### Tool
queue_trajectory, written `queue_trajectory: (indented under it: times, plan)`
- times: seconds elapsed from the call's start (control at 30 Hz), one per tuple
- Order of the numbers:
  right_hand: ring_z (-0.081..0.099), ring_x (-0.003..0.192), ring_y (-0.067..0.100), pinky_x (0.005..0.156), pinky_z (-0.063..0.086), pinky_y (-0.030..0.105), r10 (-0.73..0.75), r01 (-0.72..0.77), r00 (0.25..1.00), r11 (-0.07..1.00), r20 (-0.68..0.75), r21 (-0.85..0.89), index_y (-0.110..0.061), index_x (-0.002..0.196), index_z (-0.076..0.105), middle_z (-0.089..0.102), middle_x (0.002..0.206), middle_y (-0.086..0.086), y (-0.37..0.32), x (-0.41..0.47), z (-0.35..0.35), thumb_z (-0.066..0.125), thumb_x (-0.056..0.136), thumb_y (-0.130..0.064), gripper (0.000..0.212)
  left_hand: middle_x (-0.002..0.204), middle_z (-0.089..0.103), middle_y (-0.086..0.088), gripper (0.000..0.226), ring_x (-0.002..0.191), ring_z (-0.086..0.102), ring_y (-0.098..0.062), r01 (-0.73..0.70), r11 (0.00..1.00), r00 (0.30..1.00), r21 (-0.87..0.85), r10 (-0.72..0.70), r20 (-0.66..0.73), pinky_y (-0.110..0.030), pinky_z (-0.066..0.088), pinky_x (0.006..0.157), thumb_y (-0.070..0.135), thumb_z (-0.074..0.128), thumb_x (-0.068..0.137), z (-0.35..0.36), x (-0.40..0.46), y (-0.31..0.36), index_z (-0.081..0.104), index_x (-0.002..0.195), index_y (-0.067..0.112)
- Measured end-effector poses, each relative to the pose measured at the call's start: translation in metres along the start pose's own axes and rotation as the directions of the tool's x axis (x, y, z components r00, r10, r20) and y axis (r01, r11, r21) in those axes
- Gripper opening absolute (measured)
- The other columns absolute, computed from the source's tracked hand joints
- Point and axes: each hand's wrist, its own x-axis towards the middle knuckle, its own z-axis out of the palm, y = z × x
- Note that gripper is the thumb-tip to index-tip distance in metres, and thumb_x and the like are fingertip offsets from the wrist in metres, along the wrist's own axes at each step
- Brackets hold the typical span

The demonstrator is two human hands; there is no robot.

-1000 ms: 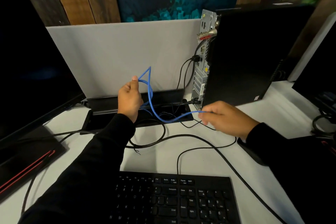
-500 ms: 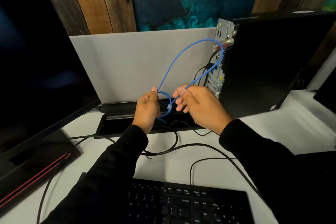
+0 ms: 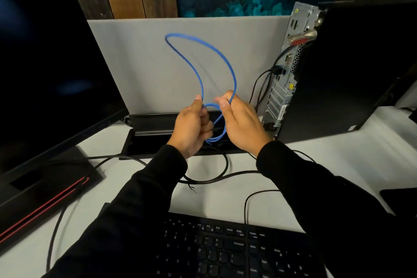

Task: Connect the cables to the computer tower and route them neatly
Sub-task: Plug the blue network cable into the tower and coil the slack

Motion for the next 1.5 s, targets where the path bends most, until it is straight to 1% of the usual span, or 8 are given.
queue_trajectory:
  times: [0.2, 0.37, 0.53, 0.7, 0.9, 1.1, 1.33, 1.5]
  plan:
    - [0.053, 0.050, 0.009, 0.057, 0.055, 0.033, 0.043, -0.058, 0.995, 0.982, 0.087, 0.180, -0.015, 0.101, 0.044, 0.053, 0.066, 0.003, 0.003, 0.009, 0.013, 0.034, 0.112, -0.029, 0.020, 0.056, 0.018, 0.004, 0.053, 0.045, 0.013, -0.011, 0.126, 0.985, 0.992, -0.122, -0.125, 0.012, -0.023, 0.014, 0.040, 0.044, 0.036, 0.110, -0.008, 0.012, 0.002, 0.038, 0.061, 0.021]
    - [0.056, 0.068, 0.005, 0.065, 0.043, 0.013, 0.013, -0.020, 0.991, 0.999, 0.136, 0.048, -0.028, 0.149, 0.040, 0.055, 0.075, -0.008, 0.011, 0.007, 0.012, 0.044, 0.108, -0.037, 0.042, 0.051, 0.022, 0.006, 0.048, 0.037, 0.018, -0.007, 0.073, 0.936, 0.990, -0.344, -0.110, -0.089, -0.021, 0.014, 0.034, 0.040, 0.032, 0.111, -0.017, 0.023, 0.007, 0.037, 0.068, 0.020]
    - [0.053, 0.067, 0.024, 0.065, 0.052, 0.045, -0.074, 0.213, 0.938, 0.893, 0.338, -0.397, -0.025, 0.084, 0.055, 0.054, 0.071, -0.002, 0.052, -0.023, -0.013, 0.040, 0.102, -0.030, 0.025, 0.049, 0.025, 0.007, 0.045, 0.037, 0.020, -0.009, -0.038, 0.926, 0.953, -0.376, -0.080, -0.294, -0.022, 0.019, 0.036, 0.039, 0.034, 0.111, -0.043, 0.032, 0.017, 0.042, 0.072, 0.019]
    - [0.059, 0.073, 0.008, 0.069, 0.052, 0.030, -0.021, 0.292, 0.849, 0.851, 0.527, -0.436, -0.033, 0.091, 0.074, 0.063, 0.073, -0.016, 0.051, -0.066, -0.048, 0.038, 0.093, -0.063, 0.047, 0.049, 0.024, 0.008, 0.038, 0.043, 0.019, -0.010, -0.106, 0.987, 0.919, -0.123, 0.050, -0.390, -0.024, 0.019, 0.042, 0.029, 0.037, 0.110, -0.043, 0.037, 0.031, 0.038, 0.073, 0.020]
    - [0.039, 0.047, 0.009, 0.051, 0.032, 0.019, -0.225, 0.242, 0.948, 0.969, 0.223, -0.051, -0.019, 0.055, 0.055, 0.041, 0.052, -0.008, 0.039, -0.088, -0.086, 0.074, 0.093, -0.042, 0.048, 0.047, 0.022, 0.007, 0.035, 0.042, 0.020, -0.012, -0.086, 0.996, 0.884, -0.012, 0.071, -0.463, -0.022, 0.023, 0.038, 0.026, 0.041, 0.108, -0.045, 0.044, 0.023, 0.038, 0.074, 0.019]
    - [0.024, 0.050, 0.026, 0.050, 0.024, 0.035, 0.011, -0.026, 0.999, 0.953, 0.050, 0.303, -0.007, 0.051, 0.036, 0.026, 0.052, 0.010, 0.045, -0.103, -0.093, 0.071, 0.089, -0.050, 0.067, 0.041, 0.026, 0.005, 0.036, 0.034, 0.022, -0.012, -0.158, 0.969, 0.827, -0.191, 0.024, -0.562, -0.024, 0.022, 0.042, 0.008, 0.035, 0.104, -0.043, 0.041, 0.031, 0.035, 0.070, 0.018]
    - [0.021, 0.045, 0.011, 0.047, 0.020, 0.029, 0.314, -0.127, 0.947, 0.575, -0.074, 0.808, -0.019, 0.051, 0.036, 0.022, 0.052, -0.005, 0.053, -0.112, -0.119, 0.078, 0.075, -0.032, 0.050, 0.044, 0.031, 0.006, 0.042, 0.036, 0.020, -0.011, -0.221, 0.948, 0.838, -0.230, 0.063, -0.543, -0.028, 0.022, 0.046, 0.015, 0.027, 0.110, -0.058, 0.039, 0.023, 0.033, 0.069, 0.020]
    - [0.028, 0.047, 0.013, 0.047, 0.035, 0.025, 0.221, -0.324, 0.940, 0.335, 0.261, 0.885, -0.006, 0.066, 0.057, 0.028, 0.055, 0.000, 0.033, -0.102, -0.097, 0.087, 0.068, -0.038, 0.044, 0.060, 0.045, 0.006, 0.038, 0.046, 0.027, -0.011, -0.188, 0.978, 0.946, -0.091, 0.156, -0.284, -0.024, 0.031, 0.050, 0.025, 0.028, 0.112, -0.034, 0.032, 0.020, 0.054, 0.084, 0.018]
